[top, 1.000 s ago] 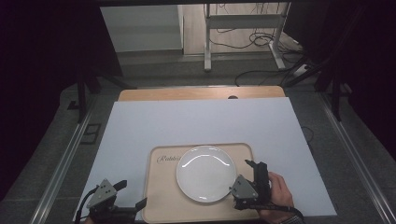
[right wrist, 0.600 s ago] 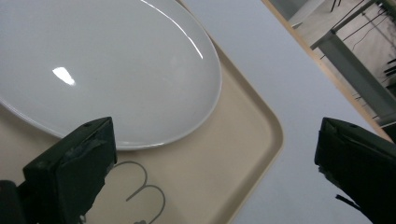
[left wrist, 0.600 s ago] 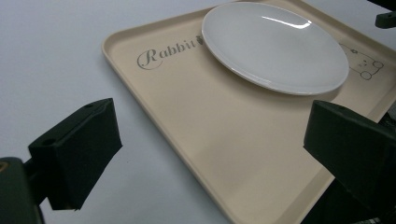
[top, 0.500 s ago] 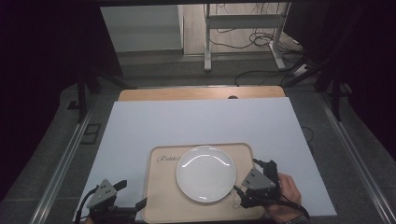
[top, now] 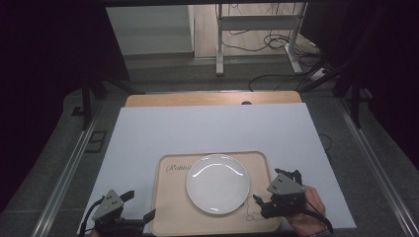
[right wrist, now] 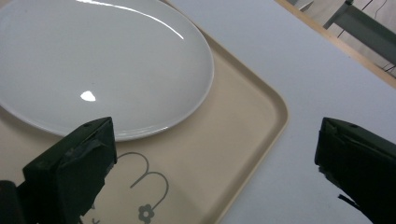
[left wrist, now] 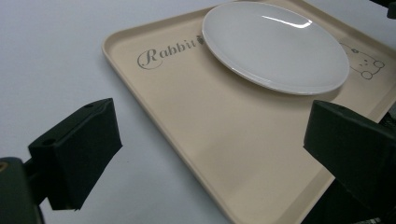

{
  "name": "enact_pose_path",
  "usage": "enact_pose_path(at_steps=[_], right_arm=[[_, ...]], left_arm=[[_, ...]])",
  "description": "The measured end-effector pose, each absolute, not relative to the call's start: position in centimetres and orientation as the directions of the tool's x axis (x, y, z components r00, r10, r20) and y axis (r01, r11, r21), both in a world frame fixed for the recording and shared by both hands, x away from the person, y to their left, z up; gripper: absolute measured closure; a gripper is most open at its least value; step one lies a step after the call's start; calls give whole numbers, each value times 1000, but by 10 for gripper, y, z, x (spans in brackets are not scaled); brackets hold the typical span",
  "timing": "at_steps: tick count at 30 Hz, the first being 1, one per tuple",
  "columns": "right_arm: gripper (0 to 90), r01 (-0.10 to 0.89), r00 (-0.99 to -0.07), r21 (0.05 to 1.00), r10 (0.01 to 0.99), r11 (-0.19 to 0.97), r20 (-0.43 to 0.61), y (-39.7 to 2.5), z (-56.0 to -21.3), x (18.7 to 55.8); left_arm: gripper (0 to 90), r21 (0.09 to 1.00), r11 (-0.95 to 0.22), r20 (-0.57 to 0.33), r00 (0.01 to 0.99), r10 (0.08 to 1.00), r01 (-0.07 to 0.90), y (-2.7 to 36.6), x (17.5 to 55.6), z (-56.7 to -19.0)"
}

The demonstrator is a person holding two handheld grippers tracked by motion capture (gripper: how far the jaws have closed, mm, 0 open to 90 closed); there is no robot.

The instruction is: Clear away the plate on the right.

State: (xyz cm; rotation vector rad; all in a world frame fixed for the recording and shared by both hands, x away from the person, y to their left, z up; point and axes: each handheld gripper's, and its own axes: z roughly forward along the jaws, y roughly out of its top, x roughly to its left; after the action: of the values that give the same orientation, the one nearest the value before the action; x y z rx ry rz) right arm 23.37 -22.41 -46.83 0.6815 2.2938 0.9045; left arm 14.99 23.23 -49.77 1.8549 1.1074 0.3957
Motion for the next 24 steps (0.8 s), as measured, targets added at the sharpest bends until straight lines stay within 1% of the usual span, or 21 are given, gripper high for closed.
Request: enact_pose_path(at_steps=[10, 24], right_arm=[[0, 305, -690, 775, 689, 554, -221, -242, -466, 235], [0, 359, -650, 799, 744, 482, -157, -261, -464, 234]], left_arm=[[37, 828, -182, -168, 545, 822, 530, 232, 150, -498], [37, 828, -182, -168, 545, 822, 530, 232, 150, -498]])
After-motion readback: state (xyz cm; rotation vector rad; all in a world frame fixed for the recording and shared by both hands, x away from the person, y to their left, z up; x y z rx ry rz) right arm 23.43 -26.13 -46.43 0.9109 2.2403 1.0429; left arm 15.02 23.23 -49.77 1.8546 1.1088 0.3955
